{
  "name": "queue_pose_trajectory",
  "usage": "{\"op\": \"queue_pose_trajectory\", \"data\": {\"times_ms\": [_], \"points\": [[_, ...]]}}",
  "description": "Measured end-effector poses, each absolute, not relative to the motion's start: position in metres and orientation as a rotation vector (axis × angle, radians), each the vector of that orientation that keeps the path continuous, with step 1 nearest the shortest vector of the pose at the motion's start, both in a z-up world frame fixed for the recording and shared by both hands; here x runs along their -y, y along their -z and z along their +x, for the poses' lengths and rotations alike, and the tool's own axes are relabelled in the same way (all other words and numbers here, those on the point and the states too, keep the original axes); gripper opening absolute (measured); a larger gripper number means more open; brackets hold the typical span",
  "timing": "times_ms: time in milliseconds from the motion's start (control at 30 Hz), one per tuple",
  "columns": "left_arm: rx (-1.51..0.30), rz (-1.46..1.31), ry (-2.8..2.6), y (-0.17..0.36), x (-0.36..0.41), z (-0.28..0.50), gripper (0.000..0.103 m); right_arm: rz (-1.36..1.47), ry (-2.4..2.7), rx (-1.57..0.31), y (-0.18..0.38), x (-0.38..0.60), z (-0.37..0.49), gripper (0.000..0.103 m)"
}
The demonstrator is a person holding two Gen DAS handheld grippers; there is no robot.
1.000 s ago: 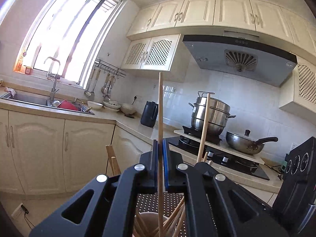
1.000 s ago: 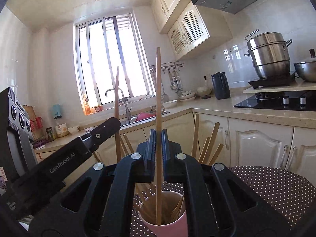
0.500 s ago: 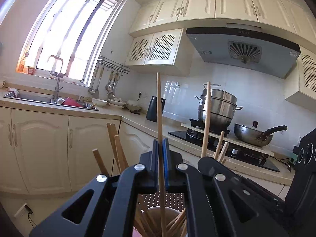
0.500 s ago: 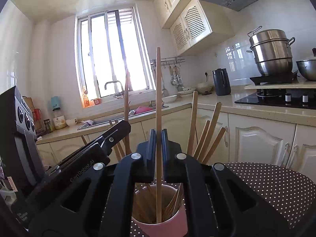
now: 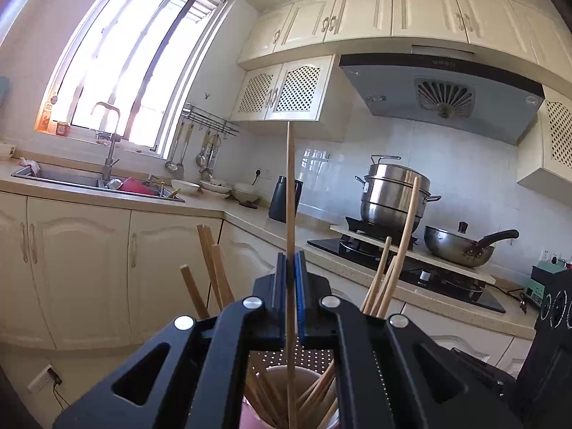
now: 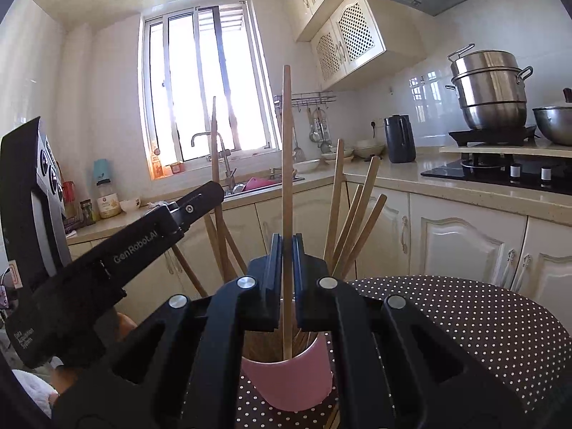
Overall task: Organize utensils
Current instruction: 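Open both grippers and withdraw them from the pink cup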
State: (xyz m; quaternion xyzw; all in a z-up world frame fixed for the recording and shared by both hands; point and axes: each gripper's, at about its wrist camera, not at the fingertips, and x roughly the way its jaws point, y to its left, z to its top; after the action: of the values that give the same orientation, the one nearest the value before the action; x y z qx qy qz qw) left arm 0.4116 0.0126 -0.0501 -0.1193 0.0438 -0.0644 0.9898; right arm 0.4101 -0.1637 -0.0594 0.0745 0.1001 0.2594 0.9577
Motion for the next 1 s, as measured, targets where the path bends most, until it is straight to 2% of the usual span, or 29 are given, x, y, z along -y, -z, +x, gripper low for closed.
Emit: {"op": "queue_pose_trajectory", "data": {"times_ms": [833, 867, 900, 933, 1000], "points": [[-0.322, -0.130, 0.192, 0.095, -0.010, 0.387, 0.007, 0.135, -0.501, -0.347, 0.094, 0.162, 0.401, 0.007], [-0.332, -0.131, 0.196, 0.095, -0.011, 0.387, 0.014, 0.136, -0.501, -0.353, 0.095, 0.161, 0.401, 0.007], [-0.338, -0.130, 0.200, 0.096, -0.011, 0.386, 0.027, 0.137, -0.502, -0.358, 0.095, 0.161, 0.400, 0.007], [-0.334, -0.126, 0.195, 0.095, -0.011, 0.384, 0.032, 0.139, -0.502, -0.360, 0.095, 0.160, 0.400, 0.007], [-0.327, -0.120, 0.194, 0.095, -0.012, 0.380, 0.035, 0.144, -0.506, -0.373, 0.095, 0.159, 0.400, 0.007]]}}
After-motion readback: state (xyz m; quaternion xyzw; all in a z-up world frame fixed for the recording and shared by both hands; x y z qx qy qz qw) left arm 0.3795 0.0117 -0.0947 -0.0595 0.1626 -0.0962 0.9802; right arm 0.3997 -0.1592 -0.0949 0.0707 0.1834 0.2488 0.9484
